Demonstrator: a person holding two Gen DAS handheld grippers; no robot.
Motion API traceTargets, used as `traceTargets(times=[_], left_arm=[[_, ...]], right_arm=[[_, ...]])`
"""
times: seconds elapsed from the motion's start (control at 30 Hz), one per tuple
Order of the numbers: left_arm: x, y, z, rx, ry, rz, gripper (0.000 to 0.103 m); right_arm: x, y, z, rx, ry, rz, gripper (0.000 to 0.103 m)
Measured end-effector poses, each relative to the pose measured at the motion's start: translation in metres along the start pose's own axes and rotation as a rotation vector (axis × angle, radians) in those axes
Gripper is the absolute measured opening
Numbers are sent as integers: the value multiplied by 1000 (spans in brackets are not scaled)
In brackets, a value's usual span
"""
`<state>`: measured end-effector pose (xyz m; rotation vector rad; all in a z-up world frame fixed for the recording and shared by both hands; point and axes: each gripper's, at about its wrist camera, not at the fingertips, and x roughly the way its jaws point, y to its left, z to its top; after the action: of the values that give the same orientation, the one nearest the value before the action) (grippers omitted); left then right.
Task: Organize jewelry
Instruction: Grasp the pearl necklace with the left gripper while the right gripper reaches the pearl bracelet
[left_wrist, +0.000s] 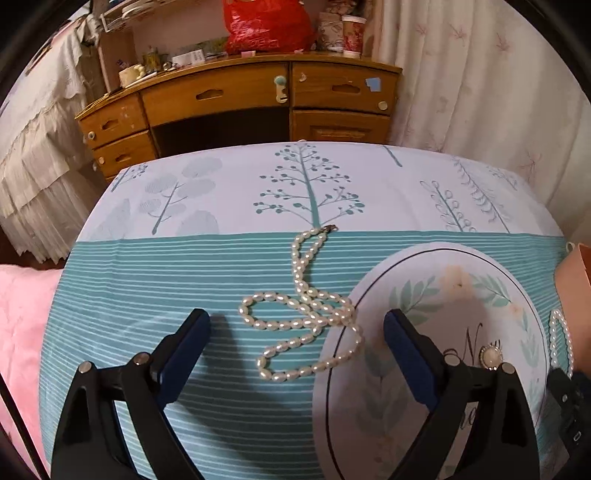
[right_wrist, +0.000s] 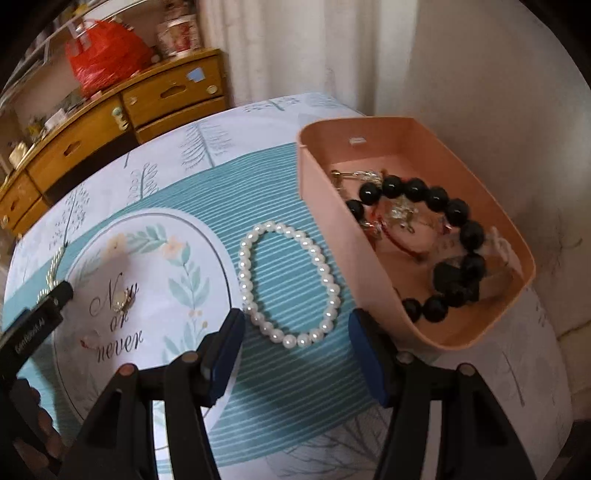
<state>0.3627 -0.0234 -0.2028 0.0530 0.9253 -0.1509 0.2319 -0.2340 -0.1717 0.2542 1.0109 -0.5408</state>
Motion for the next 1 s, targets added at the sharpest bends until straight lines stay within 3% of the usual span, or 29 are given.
traceTargets(times=[0.1, 0.3, 0.33, 0.37, 0.47, 0.73, 0.8, 1.0], left_arm=[[-2, -2, -1, 12, -9, -13, 85], [-8, -8, -2, 18, -30, -18, 60], [-9, -8, -2, 16, -34, -19, 50], [-10, -8, -2, 13, -39, -17, 37], [-11, -2, -1, -16, -46, -6, 13], [-16, 14, -8, -80, -20, -98, 8], [-19, 16, -11, -75, -2, -111, 8], [-32, 22, -21, -58, 29, -163, 4]], right_arm=[[2, 0, -1, -14, -37, 17, 56], [3, -1, 4, -22, -72, 52, 22], [4, -4, 6, -8, -70, 58, 15], [4, -6, 7, 5, -65, 74, 15], [6, -12, 11, 61, -38, 117, 15], [5, -18, 12, 157, 54, 176, 14], [-2, -17, 9, 154, 28, 162, 0], [-15, -19, 4, 167, 68, 159, 0]])
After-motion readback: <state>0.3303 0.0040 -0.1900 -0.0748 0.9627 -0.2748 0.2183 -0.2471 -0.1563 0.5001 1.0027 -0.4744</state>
